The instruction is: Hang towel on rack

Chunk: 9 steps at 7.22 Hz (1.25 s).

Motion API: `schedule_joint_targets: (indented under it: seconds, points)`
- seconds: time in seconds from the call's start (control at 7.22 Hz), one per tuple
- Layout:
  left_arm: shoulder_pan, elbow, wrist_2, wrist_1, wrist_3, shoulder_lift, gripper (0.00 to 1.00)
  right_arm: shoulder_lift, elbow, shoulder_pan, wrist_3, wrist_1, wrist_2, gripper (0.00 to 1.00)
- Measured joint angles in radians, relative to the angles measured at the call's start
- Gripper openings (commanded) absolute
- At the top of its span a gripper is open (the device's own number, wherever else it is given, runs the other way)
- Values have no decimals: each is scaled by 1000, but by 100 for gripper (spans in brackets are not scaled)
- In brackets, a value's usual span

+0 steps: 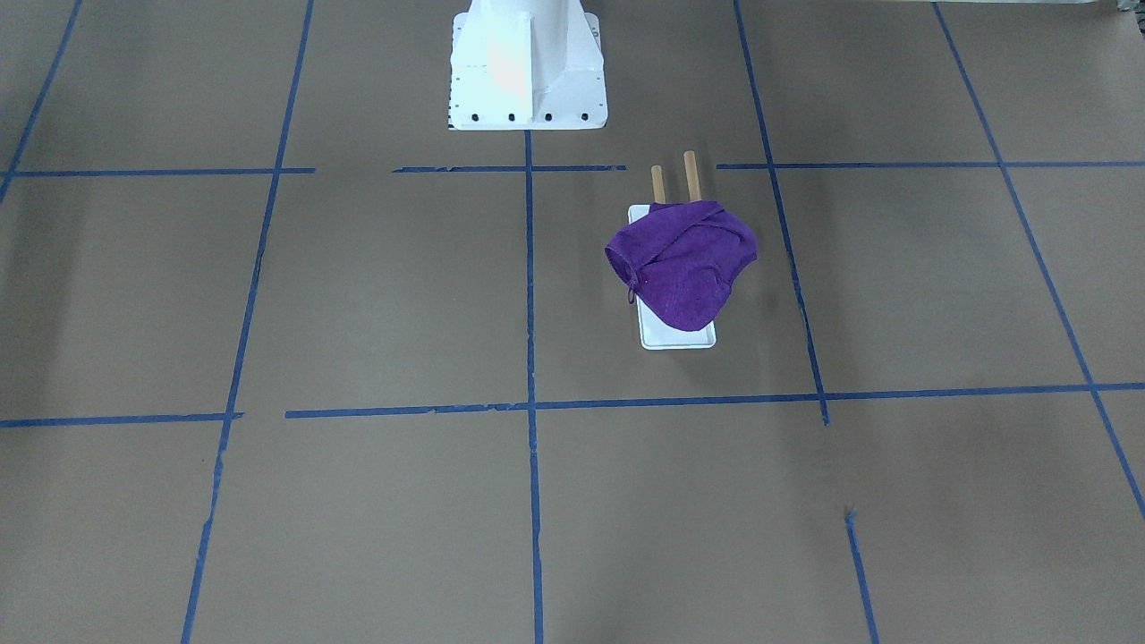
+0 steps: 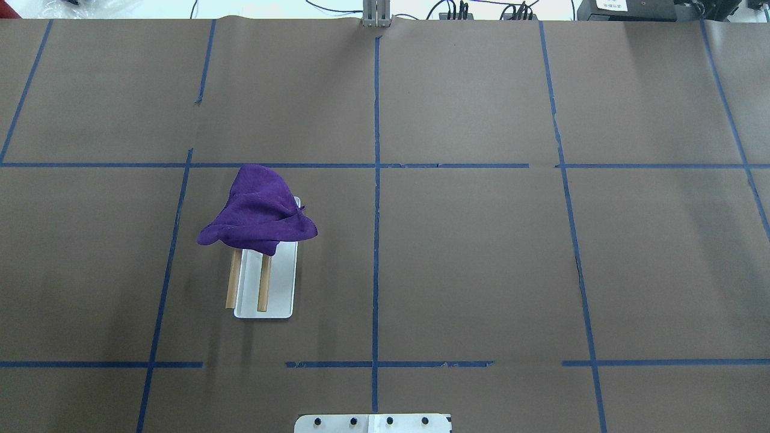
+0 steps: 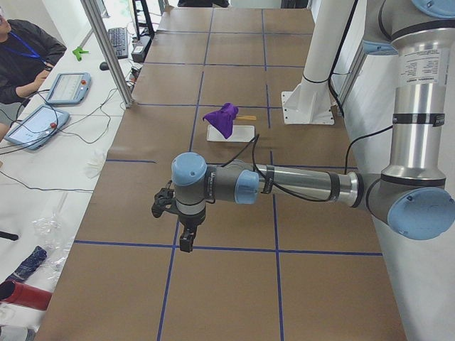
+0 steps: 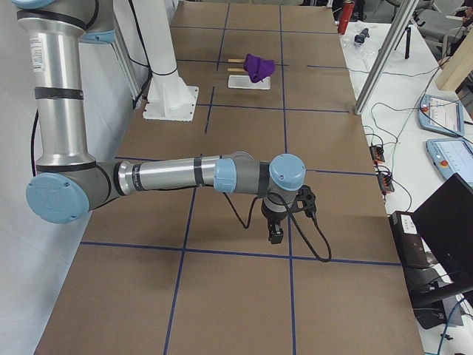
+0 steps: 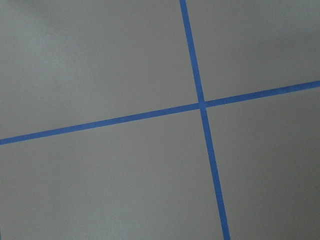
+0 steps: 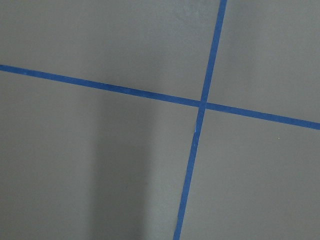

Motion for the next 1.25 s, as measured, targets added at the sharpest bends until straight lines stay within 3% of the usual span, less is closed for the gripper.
schedule_joint_targets:
  seconds: [0.69,0.97,1.25]
  points:
    - [0,25,-41,23,-14,-5,100,-11,-52,27,-1,0,79,100]
    - [1,15,-73,23,-31,-9,100,-22,-82,47,9,16,64,100]
    - [1,11,-78,22,-36,-12,100,-39,-88,66,104,81,-12,100]
